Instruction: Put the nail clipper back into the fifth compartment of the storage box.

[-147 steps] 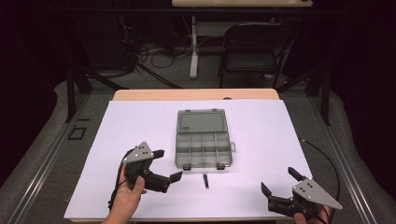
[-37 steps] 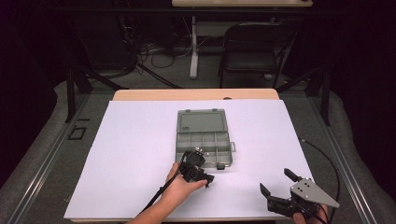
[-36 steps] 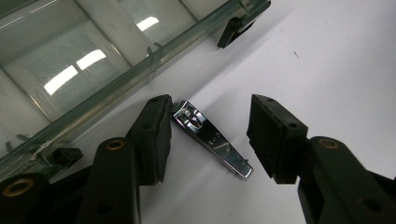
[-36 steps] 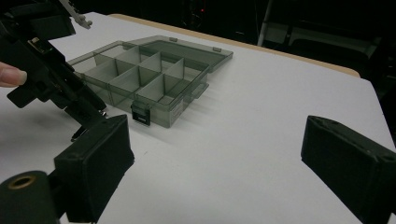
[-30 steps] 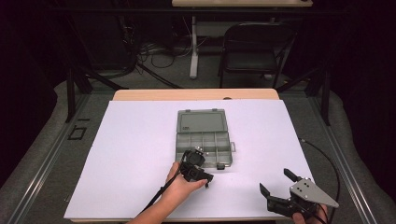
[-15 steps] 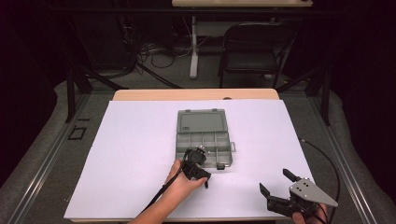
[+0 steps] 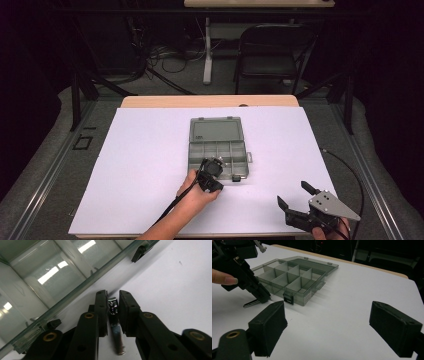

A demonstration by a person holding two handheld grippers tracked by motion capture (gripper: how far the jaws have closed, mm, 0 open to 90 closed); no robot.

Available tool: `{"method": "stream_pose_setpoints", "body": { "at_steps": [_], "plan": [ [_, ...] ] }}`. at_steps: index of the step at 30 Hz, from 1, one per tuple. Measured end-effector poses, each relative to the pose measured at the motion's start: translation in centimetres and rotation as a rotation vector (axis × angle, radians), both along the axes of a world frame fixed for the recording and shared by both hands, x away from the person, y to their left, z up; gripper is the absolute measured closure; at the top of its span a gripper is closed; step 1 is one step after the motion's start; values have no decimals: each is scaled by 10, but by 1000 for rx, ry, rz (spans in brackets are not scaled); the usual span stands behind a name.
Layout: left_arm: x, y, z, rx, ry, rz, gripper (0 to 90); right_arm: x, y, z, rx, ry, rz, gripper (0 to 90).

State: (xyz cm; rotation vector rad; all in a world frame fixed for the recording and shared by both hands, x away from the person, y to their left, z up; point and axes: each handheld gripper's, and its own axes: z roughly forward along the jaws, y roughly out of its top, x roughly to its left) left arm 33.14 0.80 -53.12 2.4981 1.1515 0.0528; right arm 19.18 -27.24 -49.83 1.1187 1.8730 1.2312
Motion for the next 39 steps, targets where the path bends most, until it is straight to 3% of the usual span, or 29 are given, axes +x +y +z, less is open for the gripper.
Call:
{"method": "stream_pose_setpoints", "body": {
  "at_steps": [8, 19, 27, 39],
  "plan": [
    [1, 0, 1, 7, -2, -32, 793, 1, -1, -1, 0, 0, -2, 137],
    [4, 3, 1, -11, 21, -36, 794, 1, -2, -1, -5, 3, -2, 138],
    [3, 3, 3, -34, 34, -50, 794, 1, -2, -1, 0, -3, -5, 138],
    [-3, 9, 18, -91, 6, -60, 794, 1, -2, -1, -4, -6, -7, 139]
  ]
}}
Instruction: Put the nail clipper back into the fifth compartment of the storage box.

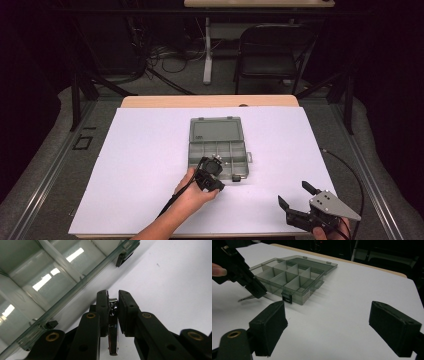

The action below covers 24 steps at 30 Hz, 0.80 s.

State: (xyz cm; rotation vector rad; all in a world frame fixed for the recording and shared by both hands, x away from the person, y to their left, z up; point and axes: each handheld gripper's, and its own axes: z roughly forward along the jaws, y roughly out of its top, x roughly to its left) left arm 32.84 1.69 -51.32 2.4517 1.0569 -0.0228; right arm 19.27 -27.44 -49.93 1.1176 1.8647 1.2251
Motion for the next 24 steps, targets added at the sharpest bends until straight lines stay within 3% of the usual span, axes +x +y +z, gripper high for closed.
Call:
{"method": "stream_pose_setpoints", "body": {
  "at_steps": [10, 24],
  "plan": [
    [-5, 9, 20, -51, -46, -10, 794, -1, 0, 1, -2, 7, 1, 139],
    [-11, 20, 39, -90, -98, -15, 794, -1, 0, 1, -3, 7, -1, 139]
  ]
}}
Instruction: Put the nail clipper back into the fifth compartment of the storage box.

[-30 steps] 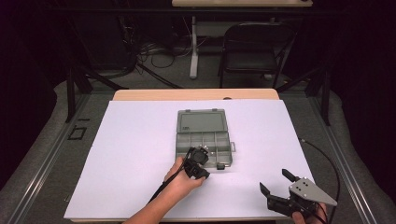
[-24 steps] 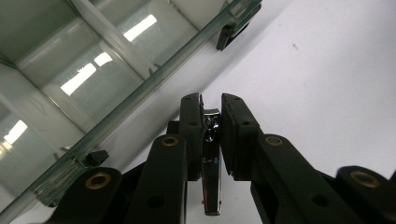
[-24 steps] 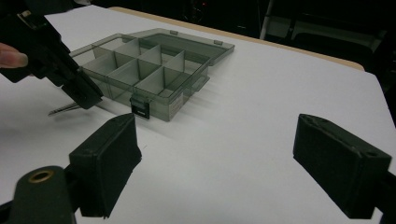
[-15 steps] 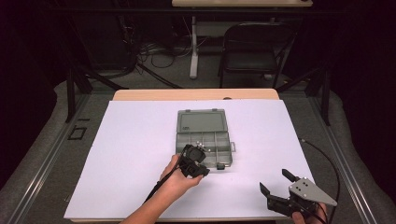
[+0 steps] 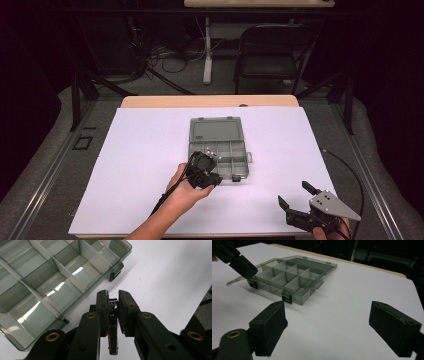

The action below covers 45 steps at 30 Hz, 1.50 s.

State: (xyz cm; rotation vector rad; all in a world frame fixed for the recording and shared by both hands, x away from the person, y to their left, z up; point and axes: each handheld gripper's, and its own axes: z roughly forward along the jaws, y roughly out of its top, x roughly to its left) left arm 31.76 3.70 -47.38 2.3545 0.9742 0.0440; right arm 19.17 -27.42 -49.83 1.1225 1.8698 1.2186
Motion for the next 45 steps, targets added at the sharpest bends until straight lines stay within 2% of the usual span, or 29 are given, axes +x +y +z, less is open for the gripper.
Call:
{"method": "stream_pose_setpoints", "body": {
  "at_steps": [9, 19, 24, 38, 45],
  "plan": [
    [0, 9, 13, -43, -36, 15, 793, 0, 0, 0, -1, 2, 2, 139],
    [-2, 21, 26, -89, -103, 37, 794, 0, 0, 0, 1, -4, -3, 139],
    [-2, 26, 30, -101, -122, 46, 793, 0, 0, 0, 1, 0, -2, 139],
    [1, 44, 36, -132, -147, 89, 793, 0, -1, 0, -2, -2, -2, 140],
    [4, 54, 36, -129, -161, 106, 794, 0, 0, 0, -2, -2, -4, 139]
  ]
}}
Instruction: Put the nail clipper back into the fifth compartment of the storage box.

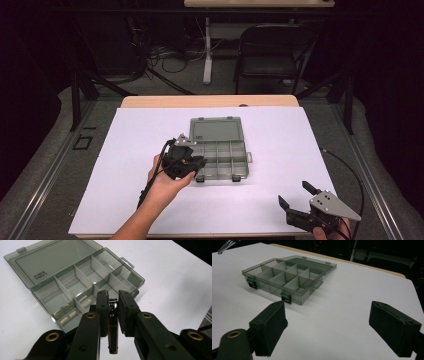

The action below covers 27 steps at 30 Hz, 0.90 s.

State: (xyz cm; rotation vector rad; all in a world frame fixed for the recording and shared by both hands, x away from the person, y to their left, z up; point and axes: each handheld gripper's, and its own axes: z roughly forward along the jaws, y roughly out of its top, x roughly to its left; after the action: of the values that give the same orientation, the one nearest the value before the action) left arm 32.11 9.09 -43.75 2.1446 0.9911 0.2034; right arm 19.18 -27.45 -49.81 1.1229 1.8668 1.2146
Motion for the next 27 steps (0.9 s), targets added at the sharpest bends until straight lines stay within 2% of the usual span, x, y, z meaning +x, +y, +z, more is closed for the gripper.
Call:
{"method": "stream_pose_setpoints", "body": {
  "at_steps": [15, 27],
  "plan": [
    [9, 21, -2, -30, -8, 69, 793, 0, 1, 0, 2, 3, 4, 139],
    [14, 30, -7, -32, 1, 95, 793, 1, 2, -1, -1, 0, 5, 140]
  ]
}}
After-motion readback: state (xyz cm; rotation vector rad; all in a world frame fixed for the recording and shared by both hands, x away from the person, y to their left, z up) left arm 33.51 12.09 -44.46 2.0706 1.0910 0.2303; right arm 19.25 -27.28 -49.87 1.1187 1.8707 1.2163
